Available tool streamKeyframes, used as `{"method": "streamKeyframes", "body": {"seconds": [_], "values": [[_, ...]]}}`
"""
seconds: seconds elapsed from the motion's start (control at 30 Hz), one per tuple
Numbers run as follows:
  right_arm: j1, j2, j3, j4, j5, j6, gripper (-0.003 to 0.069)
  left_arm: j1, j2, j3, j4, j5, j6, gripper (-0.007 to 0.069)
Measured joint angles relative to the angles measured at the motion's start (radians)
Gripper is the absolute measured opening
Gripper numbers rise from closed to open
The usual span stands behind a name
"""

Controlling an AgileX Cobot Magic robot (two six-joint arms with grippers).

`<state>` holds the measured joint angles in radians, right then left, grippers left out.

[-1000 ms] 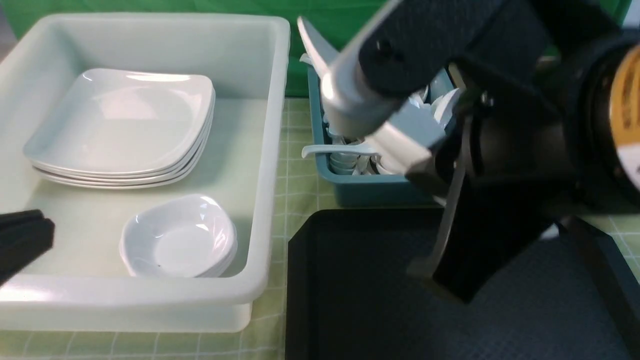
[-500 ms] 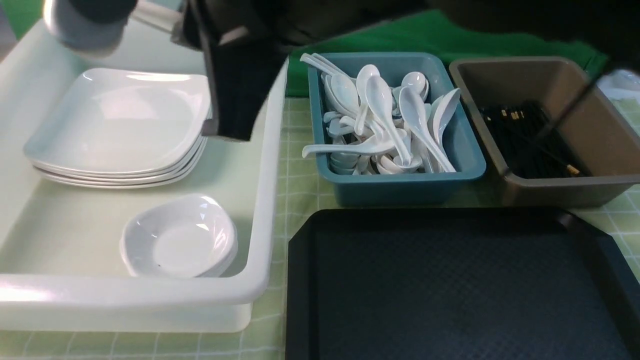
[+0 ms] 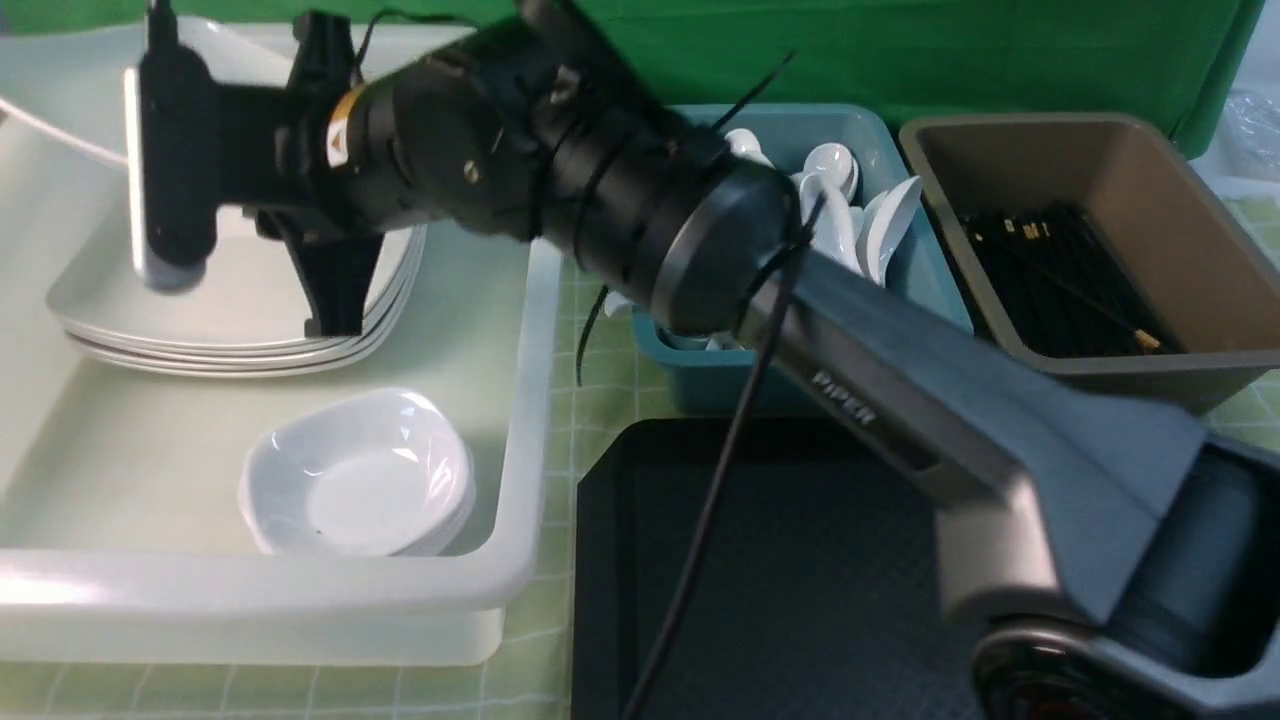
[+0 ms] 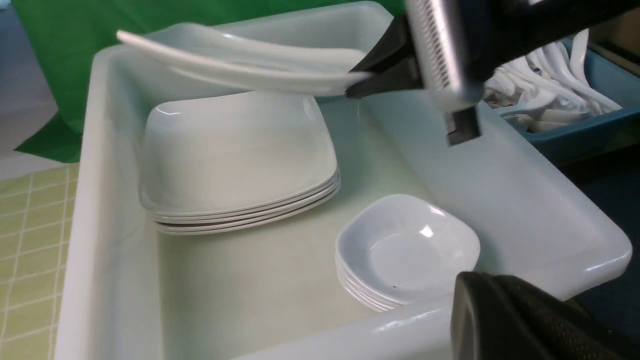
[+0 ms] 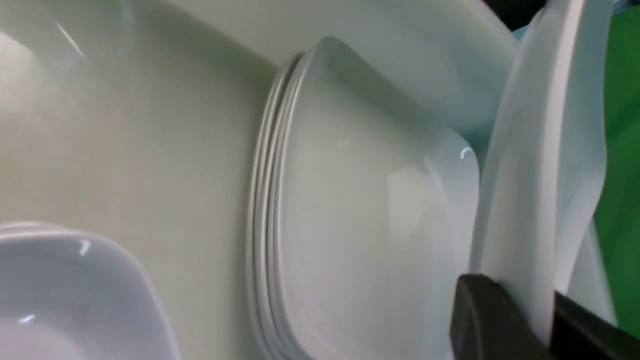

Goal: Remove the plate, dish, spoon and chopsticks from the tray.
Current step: Use the right arm to put the plate into the large storage box on the left

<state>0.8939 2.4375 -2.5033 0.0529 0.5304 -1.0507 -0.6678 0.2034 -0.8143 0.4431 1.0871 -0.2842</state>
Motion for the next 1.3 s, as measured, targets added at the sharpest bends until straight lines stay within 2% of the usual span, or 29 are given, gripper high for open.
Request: {"method": "streamKeyframes", "body": {"seconds": [0.37,0.53,0.6,0.7,0.8,0.87,0.97,1.07,1.13,1.17,1.23,1.27,1.3], "values": [[-0.020,0.179,-0.016,-0.001,-0.202,-0.087,0.0055,0.000,0.000,0.000,-0.126,-0.035,0.042,0.0021],[-0.020,0.205,-0.020,-0.009,-0.237,-0.102,0.0057,0.000,0.000,0.000,-0.172,-0.053,0.044,0.0021],[-0.020,0.211,-0.023,-0.010,-0.247,-0.100,0.0073,0.000,0.000,0.000,-0.184,-0.055,0.045,0.0021],[-0.021,0.214,-0.024,-0.010,-0.257,-0.070,0.0147,0.000,0.000,0.000,-0.198,-0.056,0.046,0.0021],[-0.022,0.214,-0.024,-0.012,-0.254,-0.017,0.0344,0.000,0.000,0.000,-0.209,-0.056,0.046,0.0021],[-0.023,0.214,-0.024,-0.014,-0.241,-0.001,0.0442,0.000,0.000,0.000,-0.219,-0.056,0.046,0.0021],[-0.023,0.205,-0.025,-0.027,-0.172,0.037,0.0516,0.000,0.000,0.000,-0.238,-0.056,0.047,0.0021],[-0.023,0.184,-0.025,-0.093,-0.072,0.118,0.0529,0.000,0.000,0.000,-0.259,-0.056,0.053,0.0021],[-0.023,0.139,-0.025,-0.205,0.034,0.255,0.0519,0.000,0.000,0.000,-0.274,-0.060,0.064,0.0021],[-0.023,0.135,-0.025,-0.223,0.043,0.267,0.0516,0.000,0.000,0.000,-0.275,-0.060,0.064,0.0021],[-0.024,0.056,-0.025,-0.319,0.179,0.432,0.0480,0.000,0.001,0.000,-0.280,-0.086,0.075,0.0021],[-0.024,0.056,-0.025,-0.319,0.191,0.441,0.0477,0.000,0.001,0.000,-0.279,-0.086,0.075,0.0021],[-0.024,-0.010,-0.025,-0.343,0.291,0.506,0.0433,0.000,0.010,0.000,-0.281,-0.107,0.087,0.0021]]}}
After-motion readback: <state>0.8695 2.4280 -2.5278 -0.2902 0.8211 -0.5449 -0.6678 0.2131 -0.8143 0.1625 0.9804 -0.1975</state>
